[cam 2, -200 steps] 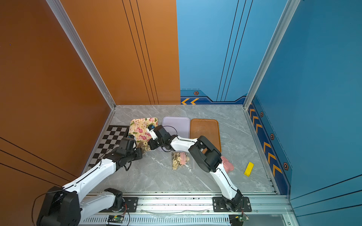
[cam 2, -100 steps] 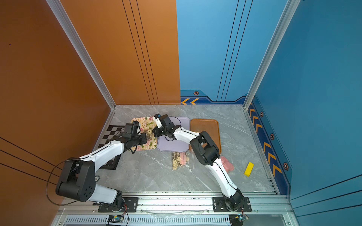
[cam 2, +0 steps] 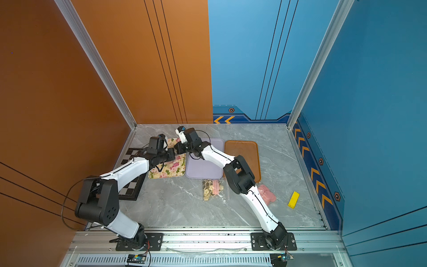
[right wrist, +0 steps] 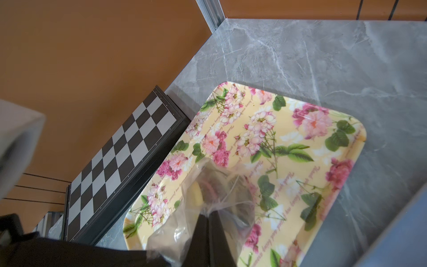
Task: Pour cookies out of the ziploc bag
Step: 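Pour the cookies out of the ziploc bag onto the tray.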
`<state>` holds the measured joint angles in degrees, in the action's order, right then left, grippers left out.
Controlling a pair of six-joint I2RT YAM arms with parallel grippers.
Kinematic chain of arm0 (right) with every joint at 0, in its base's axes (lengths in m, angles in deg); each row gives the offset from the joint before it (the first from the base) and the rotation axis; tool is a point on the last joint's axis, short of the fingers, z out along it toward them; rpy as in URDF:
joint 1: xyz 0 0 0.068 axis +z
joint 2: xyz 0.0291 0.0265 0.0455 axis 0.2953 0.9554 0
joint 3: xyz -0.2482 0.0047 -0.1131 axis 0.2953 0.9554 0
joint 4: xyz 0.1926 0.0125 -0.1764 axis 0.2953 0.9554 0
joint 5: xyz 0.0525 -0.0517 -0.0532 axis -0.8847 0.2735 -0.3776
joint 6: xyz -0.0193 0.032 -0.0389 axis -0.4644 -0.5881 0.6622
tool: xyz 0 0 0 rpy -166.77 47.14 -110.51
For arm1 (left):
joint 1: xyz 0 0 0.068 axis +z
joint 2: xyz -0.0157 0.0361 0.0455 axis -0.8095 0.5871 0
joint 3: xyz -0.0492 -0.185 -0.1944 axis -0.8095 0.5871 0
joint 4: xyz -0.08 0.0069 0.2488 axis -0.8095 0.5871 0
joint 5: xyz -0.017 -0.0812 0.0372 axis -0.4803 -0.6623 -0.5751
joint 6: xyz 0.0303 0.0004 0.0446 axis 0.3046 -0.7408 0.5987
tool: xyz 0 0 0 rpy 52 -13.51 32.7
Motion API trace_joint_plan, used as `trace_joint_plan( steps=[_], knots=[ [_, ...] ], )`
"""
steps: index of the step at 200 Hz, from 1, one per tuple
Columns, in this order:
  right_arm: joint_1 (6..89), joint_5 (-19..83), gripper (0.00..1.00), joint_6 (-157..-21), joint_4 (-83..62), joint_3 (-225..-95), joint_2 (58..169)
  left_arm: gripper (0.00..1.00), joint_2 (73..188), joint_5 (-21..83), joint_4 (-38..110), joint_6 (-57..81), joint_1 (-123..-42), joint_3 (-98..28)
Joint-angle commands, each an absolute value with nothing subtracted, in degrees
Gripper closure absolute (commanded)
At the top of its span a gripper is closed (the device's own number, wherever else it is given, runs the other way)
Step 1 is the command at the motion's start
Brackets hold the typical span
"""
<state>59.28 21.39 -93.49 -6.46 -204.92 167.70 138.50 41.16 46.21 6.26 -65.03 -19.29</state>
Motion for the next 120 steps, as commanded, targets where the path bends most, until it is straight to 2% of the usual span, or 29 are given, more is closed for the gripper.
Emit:
trace_joint_plan(
  steps=[1,120],
  knots=[
    [59.8,19.67,1.0,-94.28,-5.03,-207.86,168.37,1.0,136.53,41.59,44.33,6.79,-63.86,-19.56],
    [60.24,18.7,1.0,-94.45,-2.81,-217.65,171.32,1.0,133.63,42.52,43.37,6.61,-60.93,-18.84]
  ],
)
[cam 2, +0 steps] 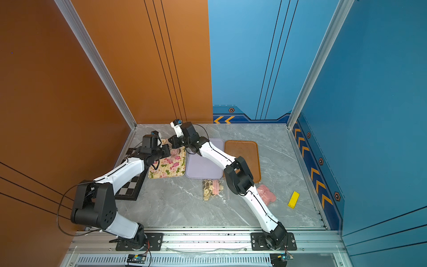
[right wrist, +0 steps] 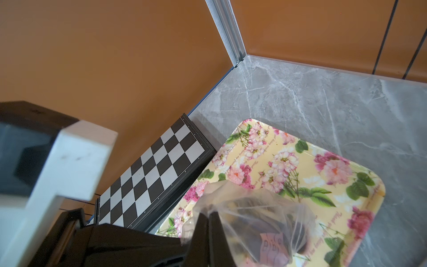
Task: Pour cookies out of the ziploc bag
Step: 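Pour the cookies out of the ziploc bag onto the tray.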
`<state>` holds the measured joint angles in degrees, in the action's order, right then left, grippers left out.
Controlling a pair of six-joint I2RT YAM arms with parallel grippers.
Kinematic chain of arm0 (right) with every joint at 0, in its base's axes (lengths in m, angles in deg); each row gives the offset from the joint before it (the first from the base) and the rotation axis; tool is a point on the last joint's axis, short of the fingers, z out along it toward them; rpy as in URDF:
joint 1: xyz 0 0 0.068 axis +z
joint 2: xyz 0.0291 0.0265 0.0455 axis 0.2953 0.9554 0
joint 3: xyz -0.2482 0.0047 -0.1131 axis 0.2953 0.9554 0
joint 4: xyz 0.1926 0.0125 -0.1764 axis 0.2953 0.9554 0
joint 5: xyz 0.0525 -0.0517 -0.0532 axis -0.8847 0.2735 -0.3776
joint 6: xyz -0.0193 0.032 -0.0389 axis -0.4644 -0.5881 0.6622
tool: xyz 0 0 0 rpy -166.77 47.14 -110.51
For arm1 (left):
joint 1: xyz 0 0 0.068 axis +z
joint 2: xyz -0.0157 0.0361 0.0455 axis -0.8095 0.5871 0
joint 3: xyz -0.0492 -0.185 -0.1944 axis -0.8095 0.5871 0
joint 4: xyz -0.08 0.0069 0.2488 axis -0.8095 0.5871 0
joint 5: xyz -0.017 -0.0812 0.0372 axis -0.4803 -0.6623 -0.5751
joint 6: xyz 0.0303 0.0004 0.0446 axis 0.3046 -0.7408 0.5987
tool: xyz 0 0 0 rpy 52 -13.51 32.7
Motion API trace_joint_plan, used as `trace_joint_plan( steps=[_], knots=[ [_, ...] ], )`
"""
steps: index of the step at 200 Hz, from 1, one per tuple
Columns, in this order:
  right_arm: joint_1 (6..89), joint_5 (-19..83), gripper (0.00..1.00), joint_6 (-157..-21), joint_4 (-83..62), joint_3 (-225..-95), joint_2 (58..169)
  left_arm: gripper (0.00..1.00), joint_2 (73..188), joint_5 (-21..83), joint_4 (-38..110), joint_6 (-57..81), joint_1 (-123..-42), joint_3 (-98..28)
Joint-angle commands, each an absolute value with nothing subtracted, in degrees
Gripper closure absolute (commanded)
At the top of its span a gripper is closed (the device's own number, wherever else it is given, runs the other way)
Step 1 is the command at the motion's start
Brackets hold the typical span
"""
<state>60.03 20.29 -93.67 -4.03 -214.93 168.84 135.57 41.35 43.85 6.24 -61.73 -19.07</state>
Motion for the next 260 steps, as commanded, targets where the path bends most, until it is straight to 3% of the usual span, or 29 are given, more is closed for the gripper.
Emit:
trace_joint_plan(
  steps=[1,260],
  knots=[
    [60.24,18.69,1.0,-94.48,-2.73,-217.76,171.42,1.0,133.67,42.52,43.37,6.61,-60.92,-18.85],
    [60.39,16.57,1.0,-96.7,-6.09,-222.53,173.11,1.0,127.54,43.6,40.25,6.46,-59.63,-15.29]
  ],
)
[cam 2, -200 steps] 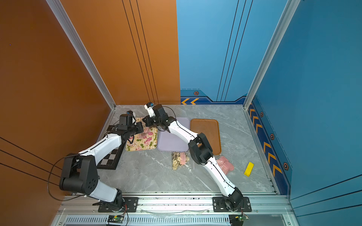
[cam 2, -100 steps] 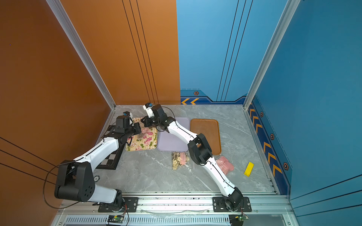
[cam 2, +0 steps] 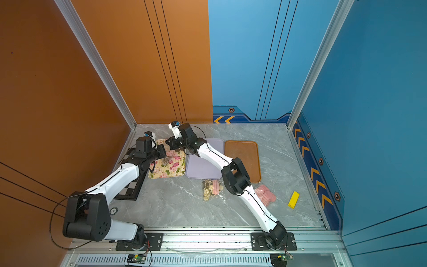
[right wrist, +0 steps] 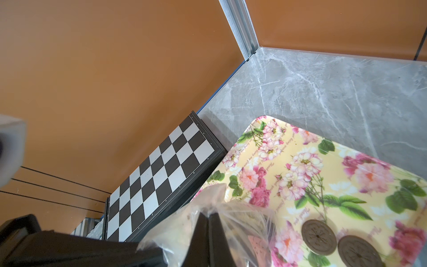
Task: Pour cookies out of the ziploc bag
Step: 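Pour the cookies out of the ziploc bag onto the tray.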
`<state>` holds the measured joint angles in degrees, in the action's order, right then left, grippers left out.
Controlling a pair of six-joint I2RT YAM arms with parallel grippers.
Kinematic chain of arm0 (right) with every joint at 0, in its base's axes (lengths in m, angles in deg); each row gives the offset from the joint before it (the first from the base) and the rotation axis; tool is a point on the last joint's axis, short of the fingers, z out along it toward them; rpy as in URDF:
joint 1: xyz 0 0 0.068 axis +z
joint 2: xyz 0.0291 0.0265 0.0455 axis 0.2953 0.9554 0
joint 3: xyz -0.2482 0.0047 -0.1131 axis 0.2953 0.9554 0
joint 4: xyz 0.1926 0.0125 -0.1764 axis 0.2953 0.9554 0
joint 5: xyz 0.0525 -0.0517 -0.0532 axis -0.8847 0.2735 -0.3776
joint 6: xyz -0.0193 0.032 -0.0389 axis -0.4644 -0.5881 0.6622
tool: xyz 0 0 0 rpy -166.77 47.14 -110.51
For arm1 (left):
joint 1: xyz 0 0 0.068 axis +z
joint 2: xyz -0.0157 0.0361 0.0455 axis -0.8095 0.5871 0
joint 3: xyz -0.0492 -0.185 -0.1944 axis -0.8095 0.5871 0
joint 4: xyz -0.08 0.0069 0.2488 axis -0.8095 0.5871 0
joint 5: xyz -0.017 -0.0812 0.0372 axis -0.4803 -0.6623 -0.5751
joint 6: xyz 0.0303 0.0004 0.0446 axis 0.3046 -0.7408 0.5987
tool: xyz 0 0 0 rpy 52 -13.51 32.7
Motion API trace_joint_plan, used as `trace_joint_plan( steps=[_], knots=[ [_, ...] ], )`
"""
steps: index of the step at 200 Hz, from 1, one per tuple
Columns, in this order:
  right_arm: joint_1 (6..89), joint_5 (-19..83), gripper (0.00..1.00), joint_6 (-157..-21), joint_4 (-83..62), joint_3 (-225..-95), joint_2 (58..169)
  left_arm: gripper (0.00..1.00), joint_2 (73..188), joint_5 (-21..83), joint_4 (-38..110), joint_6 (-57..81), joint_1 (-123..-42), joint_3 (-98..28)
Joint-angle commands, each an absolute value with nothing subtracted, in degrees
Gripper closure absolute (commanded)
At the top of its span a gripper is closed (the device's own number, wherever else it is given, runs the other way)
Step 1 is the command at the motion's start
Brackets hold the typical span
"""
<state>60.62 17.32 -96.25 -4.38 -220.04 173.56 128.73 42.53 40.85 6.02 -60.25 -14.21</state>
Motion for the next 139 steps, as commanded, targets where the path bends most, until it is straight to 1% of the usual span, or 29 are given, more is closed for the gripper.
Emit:
trace_joint_plan(
  steps=[1,43,110,139],
  knots=[
    [60.28,16.57,1.0,-96.7,-6.13,-222.71,173.22,1.0,127.6,43.59,40.28,6.45,-59.61,-15.36],
    [59.79,16.6,1.0,-97.31,-5.65,-225.82,175.12,1.0,129.13,43.61,41.11,6.52,-59.41,-17.92],
    [59.8,16.14,1.0,-97.39,-5.27,-225.87,175.44,1.0,129.36,43.75,41.61,6.61,-59.41,-18.41],
    [59.89,15.21,1.0,-98.13,-5.22,-225.87,176.26,1.0,130.76,43.64,45.08,6.59,-59.4,-19.89]
  ],
)
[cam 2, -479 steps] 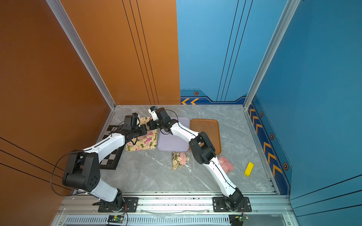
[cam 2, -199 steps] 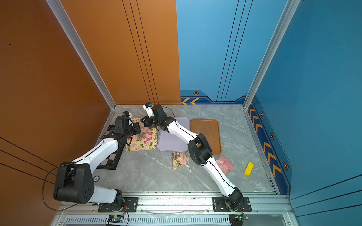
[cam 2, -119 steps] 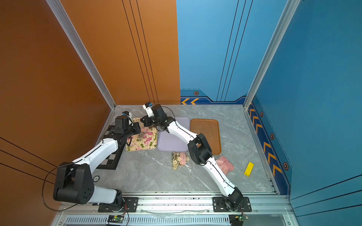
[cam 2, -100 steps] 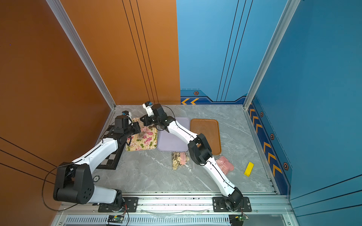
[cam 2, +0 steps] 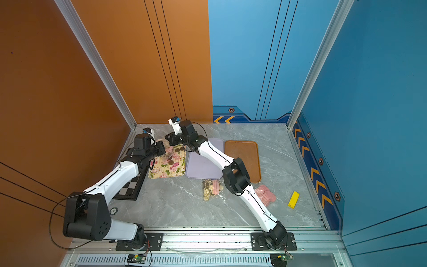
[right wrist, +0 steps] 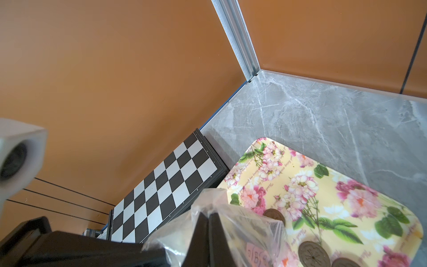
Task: Pour cookies out of the ziploc bag
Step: 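Pour the cookies out of the ziploc bag onto the tray.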
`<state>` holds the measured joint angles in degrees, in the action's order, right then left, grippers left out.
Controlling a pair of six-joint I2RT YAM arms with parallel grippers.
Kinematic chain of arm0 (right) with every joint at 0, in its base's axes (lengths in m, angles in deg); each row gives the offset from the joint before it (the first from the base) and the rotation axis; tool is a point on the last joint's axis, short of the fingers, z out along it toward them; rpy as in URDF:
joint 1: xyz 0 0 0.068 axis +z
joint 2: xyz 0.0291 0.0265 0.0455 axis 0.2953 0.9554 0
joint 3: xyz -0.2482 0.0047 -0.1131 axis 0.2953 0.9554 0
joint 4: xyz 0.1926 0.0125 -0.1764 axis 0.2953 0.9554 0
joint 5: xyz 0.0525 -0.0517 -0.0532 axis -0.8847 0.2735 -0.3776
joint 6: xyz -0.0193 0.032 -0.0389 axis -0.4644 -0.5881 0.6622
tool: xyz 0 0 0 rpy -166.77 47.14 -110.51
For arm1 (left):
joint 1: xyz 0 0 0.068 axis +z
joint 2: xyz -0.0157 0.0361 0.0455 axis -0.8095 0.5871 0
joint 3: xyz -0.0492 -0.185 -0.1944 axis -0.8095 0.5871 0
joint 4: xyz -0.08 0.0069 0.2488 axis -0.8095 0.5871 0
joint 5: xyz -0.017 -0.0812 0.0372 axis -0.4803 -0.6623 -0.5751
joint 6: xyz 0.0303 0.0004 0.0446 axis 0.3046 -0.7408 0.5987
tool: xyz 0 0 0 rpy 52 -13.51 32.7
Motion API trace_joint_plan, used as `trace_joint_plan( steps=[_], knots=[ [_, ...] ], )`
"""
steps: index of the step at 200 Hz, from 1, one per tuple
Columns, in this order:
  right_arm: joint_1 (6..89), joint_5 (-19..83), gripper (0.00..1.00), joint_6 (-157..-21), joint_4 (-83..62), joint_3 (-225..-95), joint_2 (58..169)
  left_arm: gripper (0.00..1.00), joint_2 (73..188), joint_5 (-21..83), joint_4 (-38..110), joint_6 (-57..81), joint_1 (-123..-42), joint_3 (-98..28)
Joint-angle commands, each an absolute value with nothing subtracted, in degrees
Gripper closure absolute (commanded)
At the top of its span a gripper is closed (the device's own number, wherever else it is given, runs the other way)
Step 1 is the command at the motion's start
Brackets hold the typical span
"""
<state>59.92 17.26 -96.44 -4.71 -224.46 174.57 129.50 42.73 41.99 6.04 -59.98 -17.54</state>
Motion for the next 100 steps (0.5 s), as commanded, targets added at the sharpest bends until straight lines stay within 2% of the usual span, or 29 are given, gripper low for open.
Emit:
trace_joint_plan(
  steps=[1,23,48,71,100],
  knots=[
    [59.89,15.1,1.0,-98.16,-5.26,-225.83,176.26,1.0,130.66,43.52,45.11,6.51,-59.41,-19.81],
    [60.24,16.04,1.0,-97.4,-5.04,-225.34,176.34,1.0,127.11,43.25,40.08,3.74,-59.21,-15.75],
    [60.4,16.6,1.0,-97.38,-4.74,-225.69,176.32,1.0,129.17,43.8,48.14,6.37,-59.06,-20.35],
    [60.95,17.8,1.0,-95.91,-4.0,-225.65,175.73,1.0,125.64,44.07,42.51,4.56,-58.89,-16.6],
    [61.03,16.93,1.0,-96.36,-4.2,-225.81,175.19,1.0,130.71,44.3,49.7,6.52,-58.3,-22.02]
  ],
)
